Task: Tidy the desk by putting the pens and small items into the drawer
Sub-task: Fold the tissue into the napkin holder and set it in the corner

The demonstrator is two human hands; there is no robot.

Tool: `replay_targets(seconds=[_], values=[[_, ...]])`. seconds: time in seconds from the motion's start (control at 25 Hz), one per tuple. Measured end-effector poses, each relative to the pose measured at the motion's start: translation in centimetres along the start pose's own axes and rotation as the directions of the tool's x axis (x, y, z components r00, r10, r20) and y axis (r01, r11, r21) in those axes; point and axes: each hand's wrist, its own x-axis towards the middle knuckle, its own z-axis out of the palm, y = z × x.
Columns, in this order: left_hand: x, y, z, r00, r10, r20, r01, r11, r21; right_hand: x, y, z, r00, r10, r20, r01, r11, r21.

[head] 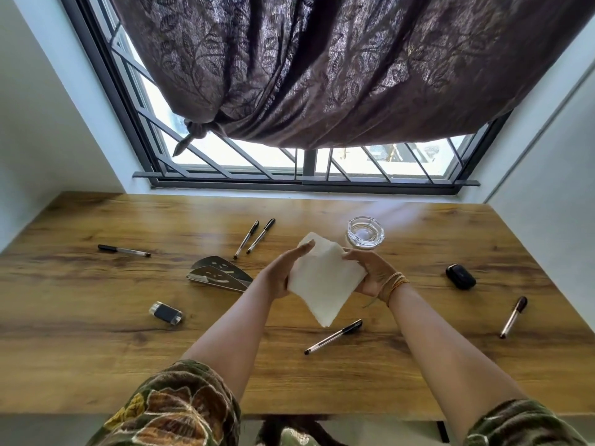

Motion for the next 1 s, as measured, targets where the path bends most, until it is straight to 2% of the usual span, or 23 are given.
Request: replay_targets(seconds=[0.12,0.24,0.52,0.64,0.8,0.92,1.0], values=[[0.2,-0.5,-0.5,0.999,0.002,-0.046,-0.007,0.995,-0.100,0.3,1.1,0.0,1.000,-0.024,-0.008,0.025,0.969,0.248],[0.5,-0.9,-0.6,0.998,0.010,-0.070,-0.025,0.976,-0.218,1.0,2.4,0.3,0.995,0.033,-0.096,0.000,0.945,0.327],[0.0,-0.7,0.5,0.990,0.032,-0.135,-0.072,0.949,-0.307,1.5,2.9,2.1,0.986,0.040,-0.160,0.007,0.958,0.286],[0.2,-0.6,0.5,0.985,-0.008,-0.173,-0.027,0.980,-0.197,2.0,2.4,2.3,0.989,0.084,-0.123,-0.052,0.968,0.245],[0.4,-0.6,1.0,0.968,-0.092,-0.235,0.117,0.989,0.096,2.4,2.2,3.0,0.994,0.070,-0.087,-0.053,0.981,0.189],[0.6,-0.8,0.7,0.971,-0.062,-0.233,0.092,0.988,0.121,2.7,2.3,3.6,0.996,0.029,-0.084,-0.022,0.996,0.082],[0.3,-0.9,0.2,0.971,-0.081,-0.223,0.091,0.995,0.036,2.9,2.3,3.9,0.991,0.001,-0.130,-0.004,1.000,-0.019]])
